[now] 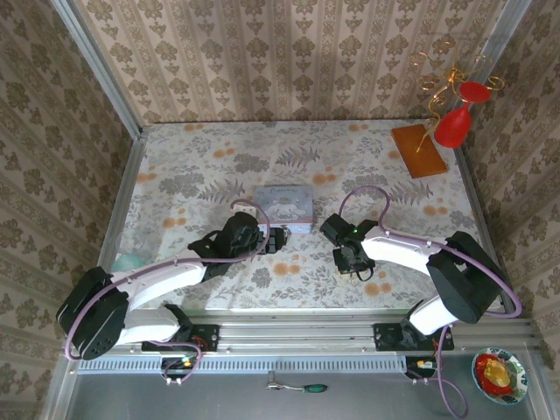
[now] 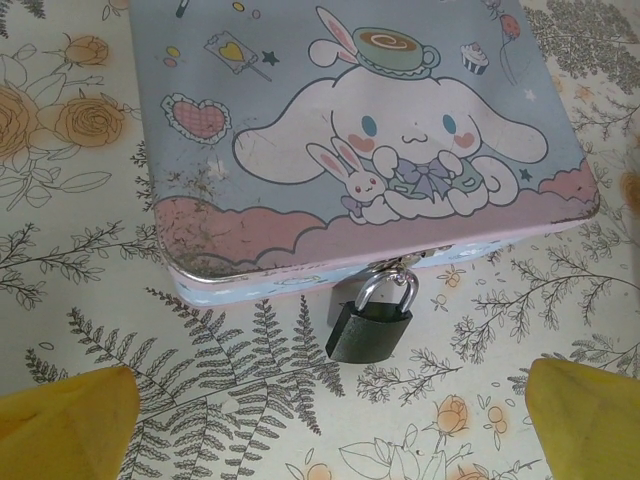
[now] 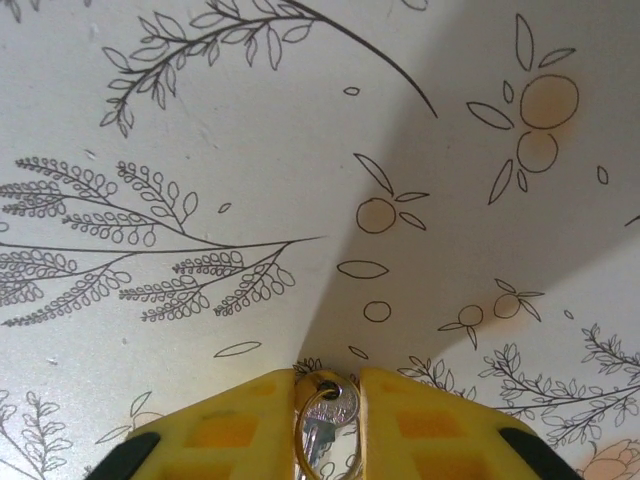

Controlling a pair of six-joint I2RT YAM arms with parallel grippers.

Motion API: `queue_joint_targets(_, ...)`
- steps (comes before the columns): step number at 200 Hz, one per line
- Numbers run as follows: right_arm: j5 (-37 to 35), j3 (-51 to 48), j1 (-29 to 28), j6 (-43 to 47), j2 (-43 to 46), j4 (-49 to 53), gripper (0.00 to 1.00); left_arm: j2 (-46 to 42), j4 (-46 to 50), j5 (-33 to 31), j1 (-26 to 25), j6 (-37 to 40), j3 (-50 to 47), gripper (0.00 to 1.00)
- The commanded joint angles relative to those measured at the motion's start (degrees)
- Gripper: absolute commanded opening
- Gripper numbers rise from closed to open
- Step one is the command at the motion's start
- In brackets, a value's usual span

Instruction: Unlock a padlock with a key

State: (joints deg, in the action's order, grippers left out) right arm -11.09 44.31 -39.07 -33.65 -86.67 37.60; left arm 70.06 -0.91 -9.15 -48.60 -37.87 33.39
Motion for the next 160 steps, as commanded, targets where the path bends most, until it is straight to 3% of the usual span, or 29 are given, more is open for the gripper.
queue_joint_targets(1,-1.91,1.04,-0.45,-0.01,-0.78,1.99,0.19,-1.16,-0.08,0.27,0.45,-0.1,-0.6,1.0)
queue_joint_targets(73,-1.32,1.1,-0.4,-1.05,1.16,1.88,0.04,-0.8,-0.32,1.28,0.84,0.25,-0.25,1.0)
queue_joint_targets(115,1.31,-0.46,-0.13,-3.45,8.86,-1.47,0.0,-0.72,-1.43,3.55,1.09,1.17,-0.25,1.0)
queue_joint_targets(160,6.72,-1.69,0.33,-5.08,20.21,-8.51,0.0,-0.29,-12.3,14.41,1.21,3.72,-2.1,0.97)
